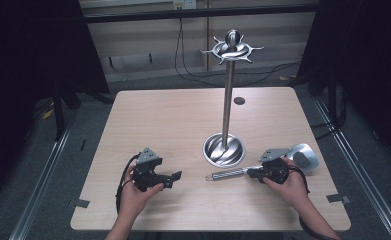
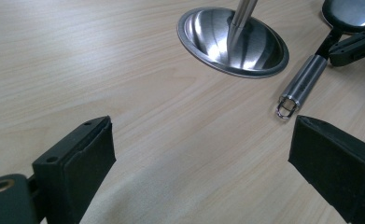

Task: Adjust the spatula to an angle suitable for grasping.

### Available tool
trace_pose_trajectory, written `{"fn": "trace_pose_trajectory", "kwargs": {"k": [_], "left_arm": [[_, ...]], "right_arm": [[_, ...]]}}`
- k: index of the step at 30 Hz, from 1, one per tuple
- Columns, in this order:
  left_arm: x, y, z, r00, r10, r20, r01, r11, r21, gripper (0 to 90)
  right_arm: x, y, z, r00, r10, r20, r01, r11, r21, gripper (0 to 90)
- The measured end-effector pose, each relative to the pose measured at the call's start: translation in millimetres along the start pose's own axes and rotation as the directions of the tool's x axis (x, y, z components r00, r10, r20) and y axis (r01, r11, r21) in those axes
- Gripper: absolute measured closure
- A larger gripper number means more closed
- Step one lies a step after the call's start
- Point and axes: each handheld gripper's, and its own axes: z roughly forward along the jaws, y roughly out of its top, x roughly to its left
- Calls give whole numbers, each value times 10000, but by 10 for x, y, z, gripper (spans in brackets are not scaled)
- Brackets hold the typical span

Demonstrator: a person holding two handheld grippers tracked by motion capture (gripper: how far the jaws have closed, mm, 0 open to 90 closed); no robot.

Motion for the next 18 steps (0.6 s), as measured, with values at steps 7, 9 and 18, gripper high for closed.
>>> {"fn": "trace_pose_trajectory", "kwargs": {"k": [7,9,18], "left_arm": [[-10,3,28,10000,-43,-15,43,10000,33,67],[-9,6,33,10000,14,2,-14,10000,67,67],[-10,13,34,9999,-74,87,74,10000,-10,67]], "right_arm": [[-10,-1,14,10000,-21,-85,21,10000,10,876],[-12,-1,15,9999,14,-168,-14,10000,3,862],[1,44,-106,9957,-656,-655,677,9973,296,744]]}}
